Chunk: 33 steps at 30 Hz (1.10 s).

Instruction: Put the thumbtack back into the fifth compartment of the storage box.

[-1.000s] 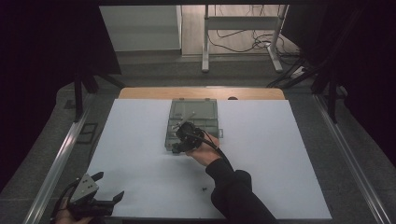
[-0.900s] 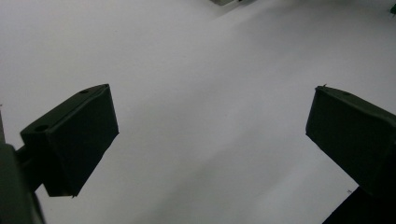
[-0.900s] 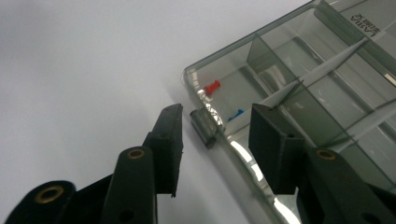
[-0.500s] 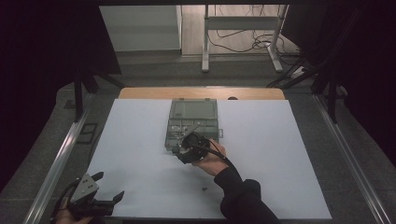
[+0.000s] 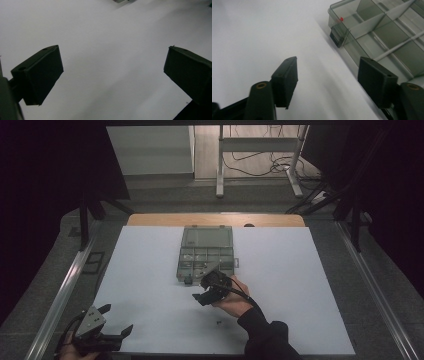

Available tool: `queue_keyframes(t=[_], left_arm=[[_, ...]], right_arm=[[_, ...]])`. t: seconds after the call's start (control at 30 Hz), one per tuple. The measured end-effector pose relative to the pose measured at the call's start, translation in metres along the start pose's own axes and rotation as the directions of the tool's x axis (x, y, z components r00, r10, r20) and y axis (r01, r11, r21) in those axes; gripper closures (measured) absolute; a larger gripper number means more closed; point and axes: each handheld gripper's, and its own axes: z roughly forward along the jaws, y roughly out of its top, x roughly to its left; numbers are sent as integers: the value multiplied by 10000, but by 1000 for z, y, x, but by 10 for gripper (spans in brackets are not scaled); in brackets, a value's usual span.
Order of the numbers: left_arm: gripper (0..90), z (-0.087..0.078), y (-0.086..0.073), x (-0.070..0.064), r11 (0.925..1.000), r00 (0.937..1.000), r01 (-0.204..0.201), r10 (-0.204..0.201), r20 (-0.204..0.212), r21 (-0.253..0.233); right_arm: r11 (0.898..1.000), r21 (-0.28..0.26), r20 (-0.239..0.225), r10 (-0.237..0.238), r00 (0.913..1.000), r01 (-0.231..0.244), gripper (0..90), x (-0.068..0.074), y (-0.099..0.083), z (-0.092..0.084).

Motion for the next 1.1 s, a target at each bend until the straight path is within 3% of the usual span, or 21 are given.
queue_keyframes(t=[0.2,0.6,0.73,0.97,1.1], left_arm=[[27,0,0,0,10000,10000,-22,22,-6,-10],[27,0,0,-1,10000,10000,-50,50,-11,-17],[27,0,0,-1,10000,10000,-87,87,-11,-10],[27,0,0,-1,10000,10000,-91,91,-14,-11],[26,0,0,-1,10000,10000,-91,91,-10,-14]], right_arm=[[9995,106,-6,288,9996,-288,228,-2,-8,-5],[9994,226,90,260,9996,-262,11,1,-21,-13],[9980,474,1,413,9991,-412,5,2,-26,-19],[9941,966,253,471,9986,-494,2,6,-35,-26],[9899,1342,452,393,9982,-451,48,10,-41,-28]])
